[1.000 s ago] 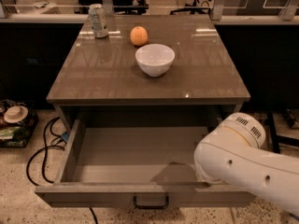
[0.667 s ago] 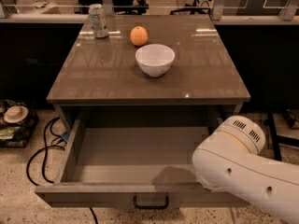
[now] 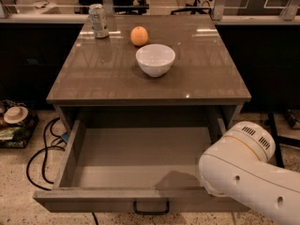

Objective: Open top drawer

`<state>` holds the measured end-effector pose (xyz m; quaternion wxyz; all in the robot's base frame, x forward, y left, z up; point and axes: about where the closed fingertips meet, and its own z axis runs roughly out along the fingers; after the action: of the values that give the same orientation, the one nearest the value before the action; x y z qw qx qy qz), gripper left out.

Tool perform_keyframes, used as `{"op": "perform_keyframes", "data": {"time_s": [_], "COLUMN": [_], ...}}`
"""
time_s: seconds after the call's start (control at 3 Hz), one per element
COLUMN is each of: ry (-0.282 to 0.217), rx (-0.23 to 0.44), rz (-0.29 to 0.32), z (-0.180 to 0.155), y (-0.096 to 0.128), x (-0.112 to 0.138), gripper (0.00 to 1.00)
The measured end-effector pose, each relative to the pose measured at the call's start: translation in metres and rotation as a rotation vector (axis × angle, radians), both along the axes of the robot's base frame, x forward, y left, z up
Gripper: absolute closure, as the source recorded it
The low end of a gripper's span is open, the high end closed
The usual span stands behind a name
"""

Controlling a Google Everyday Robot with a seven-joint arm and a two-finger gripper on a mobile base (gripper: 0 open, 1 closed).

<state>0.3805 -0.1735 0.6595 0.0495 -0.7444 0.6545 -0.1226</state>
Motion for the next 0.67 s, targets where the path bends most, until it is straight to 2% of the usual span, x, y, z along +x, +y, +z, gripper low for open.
{"op": "perform_keyframes", "data": {"time_s": [0.33,0.67], "ry": [0.000,0.001], "rx": [0.000,-0.001], "rz": [0.000,0.000], "z": [0.0005,0.0002], "y": [0.0000,-0.0003], "x": [0.0000,-0.0004], "gripper": [1.00,0.84]}}
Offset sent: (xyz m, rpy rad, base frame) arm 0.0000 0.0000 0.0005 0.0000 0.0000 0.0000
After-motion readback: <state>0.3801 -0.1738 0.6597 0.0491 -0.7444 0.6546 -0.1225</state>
